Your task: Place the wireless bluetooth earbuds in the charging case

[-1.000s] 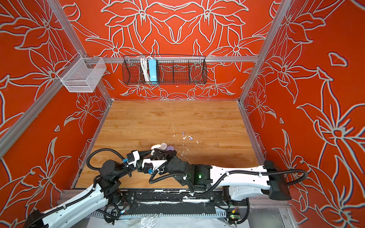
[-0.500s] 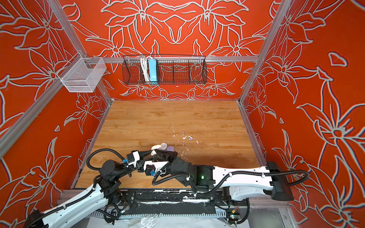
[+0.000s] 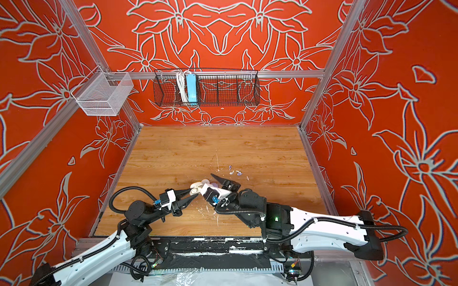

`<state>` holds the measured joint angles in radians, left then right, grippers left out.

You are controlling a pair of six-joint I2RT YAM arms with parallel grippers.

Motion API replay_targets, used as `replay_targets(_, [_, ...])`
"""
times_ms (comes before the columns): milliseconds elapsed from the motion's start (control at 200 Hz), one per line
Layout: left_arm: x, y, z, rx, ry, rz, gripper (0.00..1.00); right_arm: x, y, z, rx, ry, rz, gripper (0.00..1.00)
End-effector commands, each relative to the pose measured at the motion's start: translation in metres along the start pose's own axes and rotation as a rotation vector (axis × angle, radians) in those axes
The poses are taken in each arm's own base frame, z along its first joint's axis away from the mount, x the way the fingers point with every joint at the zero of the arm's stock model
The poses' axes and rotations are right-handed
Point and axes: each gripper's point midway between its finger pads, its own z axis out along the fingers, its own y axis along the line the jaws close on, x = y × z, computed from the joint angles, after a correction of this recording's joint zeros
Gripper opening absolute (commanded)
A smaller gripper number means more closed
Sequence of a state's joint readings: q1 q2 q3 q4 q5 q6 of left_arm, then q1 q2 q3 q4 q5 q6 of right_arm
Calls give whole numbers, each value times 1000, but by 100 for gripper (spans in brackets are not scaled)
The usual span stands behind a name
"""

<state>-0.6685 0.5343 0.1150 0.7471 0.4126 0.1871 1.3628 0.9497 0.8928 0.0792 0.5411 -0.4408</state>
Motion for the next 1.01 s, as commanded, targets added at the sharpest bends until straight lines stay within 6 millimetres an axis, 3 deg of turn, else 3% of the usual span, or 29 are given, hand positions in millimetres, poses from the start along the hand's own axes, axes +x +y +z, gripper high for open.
replay_targets(0, [-17, -7, 3, 51, -48, 43, 0, 12, -42, 2, 157, 171, 181, 50])
replay_targets(120, [-20, -16, 6, 118, -46, 50, 0, 39, -50, 15, 114, 359, 298, 49])
replay_targets(576, [-15, -37, 13, 263, -16, 51, 0, 76, 17, 46, -172, 555, 238, 52])
replay_targets(726, [-15, -37, 14, 268, -14, 54, 0, 78, 31, 49, -243, 568, 223, 52])
replay_targets(1001, [-12, -30, 14, 223, 4, 53, 0, 73, 36, 44, -278, 526, 260, 48])
